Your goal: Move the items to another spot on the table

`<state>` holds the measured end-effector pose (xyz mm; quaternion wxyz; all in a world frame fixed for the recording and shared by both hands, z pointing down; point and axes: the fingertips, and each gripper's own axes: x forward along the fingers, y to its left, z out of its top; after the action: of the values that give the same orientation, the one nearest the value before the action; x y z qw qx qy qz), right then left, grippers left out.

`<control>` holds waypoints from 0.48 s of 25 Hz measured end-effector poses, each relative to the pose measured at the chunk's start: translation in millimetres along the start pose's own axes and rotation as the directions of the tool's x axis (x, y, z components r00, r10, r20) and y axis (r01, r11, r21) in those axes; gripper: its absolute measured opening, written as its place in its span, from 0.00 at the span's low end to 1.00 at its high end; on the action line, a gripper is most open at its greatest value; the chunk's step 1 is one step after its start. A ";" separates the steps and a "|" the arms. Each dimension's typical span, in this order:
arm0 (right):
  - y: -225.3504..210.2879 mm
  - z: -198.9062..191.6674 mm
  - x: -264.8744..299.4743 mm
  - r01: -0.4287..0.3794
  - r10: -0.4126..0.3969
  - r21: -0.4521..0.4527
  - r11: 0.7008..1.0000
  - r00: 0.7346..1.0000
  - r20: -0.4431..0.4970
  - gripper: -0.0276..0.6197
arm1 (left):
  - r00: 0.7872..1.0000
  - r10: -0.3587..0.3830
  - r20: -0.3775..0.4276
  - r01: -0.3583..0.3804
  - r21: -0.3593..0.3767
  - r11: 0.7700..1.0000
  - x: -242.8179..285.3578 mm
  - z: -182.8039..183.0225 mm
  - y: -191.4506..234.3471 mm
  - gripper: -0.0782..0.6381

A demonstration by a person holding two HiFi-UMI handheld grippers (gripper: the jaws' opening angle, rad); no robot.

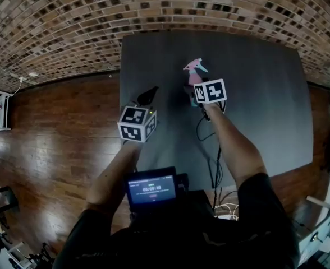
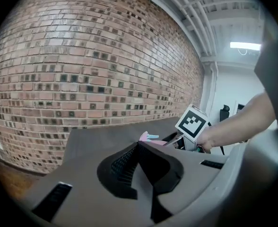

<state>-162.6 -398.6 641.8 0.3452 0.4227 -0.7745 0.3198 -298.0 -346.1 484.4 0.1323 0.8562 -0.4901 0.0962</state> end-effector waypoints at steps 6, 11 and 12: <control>-12.1 -6.0 22.2 0.012 -0.011 0.020 1.000 0.999 -0.038 0.65 | 0.999 -0.009 -0.034 0.008 -0.021 1.000 14.9 -20.7 4.4 0.11; -15.5 -5.1 25.7 0.017 -0.013 0.041 0.999 0.996 -0.094 0.65 | 0.999 -0.018 -0.031 0.016 -0.047 0.999 14.4 -28.4 -2.1 0.11; -16.5 -4.4 25.6 0.018 -0.013 0.044 0.999 0.996 -0.093 0.65 | 1.000 -0.015 -0.018 0.014 -0.053 0.998 12.9 -25.8 -2.6 0.11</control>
<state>-157.4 -413.5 668.2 0.3737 0.4211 -0.7470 0.3536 -290.1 -347.1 512.3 0.1603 0.8549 -0.4852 0.0902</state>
